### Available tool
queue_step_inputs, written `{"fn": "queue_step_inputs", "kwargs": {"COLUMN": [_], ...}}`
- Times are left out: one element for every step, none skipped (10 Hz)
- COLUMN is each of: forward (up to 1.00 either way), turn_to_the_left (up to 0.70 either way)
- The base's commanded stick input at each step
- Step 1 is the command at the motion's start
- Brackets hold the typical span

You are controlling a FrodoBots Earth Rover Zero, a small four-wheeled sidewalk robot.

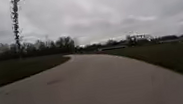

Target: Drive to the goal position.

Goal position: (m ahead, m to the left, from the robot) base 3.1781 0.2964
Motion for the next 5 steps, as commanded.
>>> {"fn": "queue_step_inputs", "kwargs": {"forward": [1.0, 1.0, 1.0, 1.0, 1.0], "turn_to_the_left": [0.0, 0.0, 0.0, 0.0, 0.0]}}
